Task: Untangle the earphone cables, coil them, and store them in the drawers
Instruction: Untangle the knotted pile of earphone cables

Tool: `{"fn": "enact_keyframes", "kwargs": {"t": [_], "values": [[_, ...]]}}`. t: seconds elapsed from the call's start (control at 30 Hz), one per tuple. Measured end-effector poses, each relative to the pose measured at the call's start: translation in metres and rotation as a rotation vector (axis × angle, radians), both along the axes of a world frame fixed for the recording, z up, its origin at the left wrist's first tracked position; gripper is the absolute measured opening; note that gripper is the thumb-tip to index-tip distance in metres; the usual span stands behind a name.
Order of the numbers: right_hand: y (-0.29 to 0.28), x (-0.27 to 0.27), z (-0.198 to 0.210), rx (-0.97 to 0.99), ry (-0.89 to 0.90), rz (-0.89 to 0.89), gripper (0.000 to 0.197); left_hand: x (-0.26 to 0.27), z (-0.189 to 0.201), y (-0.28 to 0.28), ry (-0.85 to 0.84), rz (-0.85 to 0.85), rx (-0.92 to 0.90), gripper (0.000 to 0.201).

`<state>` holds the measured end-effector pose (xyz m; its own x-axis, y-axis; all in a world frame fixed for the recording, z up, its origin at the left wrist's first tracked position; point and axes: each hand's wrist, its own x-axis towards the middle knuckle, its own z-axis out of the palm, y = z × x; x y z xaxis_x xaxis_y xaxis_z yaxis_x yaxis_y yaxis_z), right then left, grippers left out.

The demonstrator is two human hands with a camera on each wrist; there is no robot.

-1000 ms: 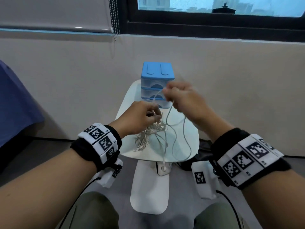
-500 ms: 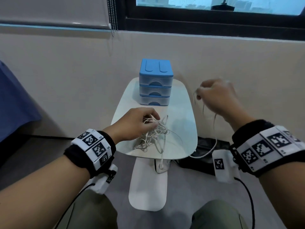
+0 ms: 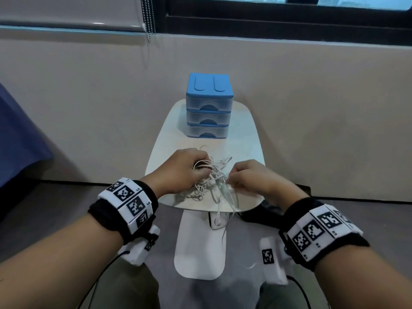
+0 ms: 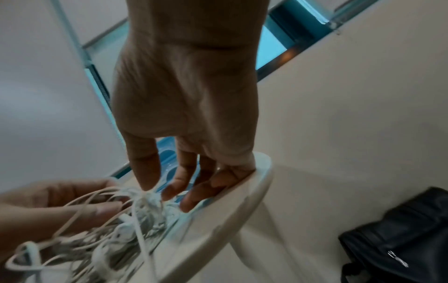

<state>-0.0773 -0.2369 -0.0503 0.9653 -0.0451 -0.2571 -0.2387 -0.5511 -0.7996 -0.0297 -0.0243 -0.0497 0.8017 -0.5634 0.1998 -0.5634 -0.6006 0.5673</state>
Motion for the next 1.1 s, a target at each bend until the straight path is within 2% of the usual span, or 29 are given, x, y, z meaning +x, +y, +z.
{"fn": "enact_keyframes", "kwargs": {"t": [0.07, 0.1, 0.2, 0.37, 0.43, 0.5, 0.57, 0.67, 0.83, 0.97, 1.1], "values": [[-0.002, -0.003, -0.001, 0.235, 0.038, -0.016, 0.015, 0.000, -0.001, 0.001, 0.013, 0.008, -0.006, 0.024], [-0.003, -0.005, 0.001, 0.281, 0.047, 0.009, 0.016, 0.000, -0.001, 0.000, 0.017, 0.013, -0.008, 0.023], [-0.006, -0.009, 0.004, 0.268, 0.079, 0.114, 0.024, 0.000, 0.001, -0.002, 0.025, 0.032, -0.014, 0.020], [-0.008, -0.005, 0.001, 0.164, 0.103, 0.141, 0.016, -0.004, 0.006, -0.006, 0.058, 0.036, 0.035, 0.009], [-0.008, -0.004, 0.001, 0.180, 0.107, 0.117, 0.016, -0.005, 0.008, -0.005, 0.123, 0.023, 0.019, 0.016], [-0.008, -0.005, 0.001, 0.223, 0.106, 0.110, 0.015, -0.007, 0.009, -0.004, 0.195, 0.012, -0.062, 0.035], [-0.008, -0.005, 0.000, 0.255, 0.092, 0.119, 0.014, -0.006, 0.012, -0.003, 0.200, 0.043, -0.101, 0.037], [-0.010, -0.006, -0.001, 0.291, 0.081, 0.114, 0.017, -0.007, 0.016, -0.004, 0.186, 0.085, -0.072, 0.025], [-0.009, -0.005, -0.003, 0.268, 0.063, 0.101, 0.018, -0.014, 0.020, -0.012, 0.063, 0.030, 0.122, 0.012], [-0.004, -0.007, -0.001, 0.215, 0.053, 0.086, 0.036, -0.016, 0.021, -0.025, -0.052, -0.011, 0.215, 0.013], [-0.003, -0.008, -0.001, 0.198, 0.050, 0.035, 0.030, -0.014, 0.022, -0.032, -0.117, -0.023, 0.286, 0.009]]}}
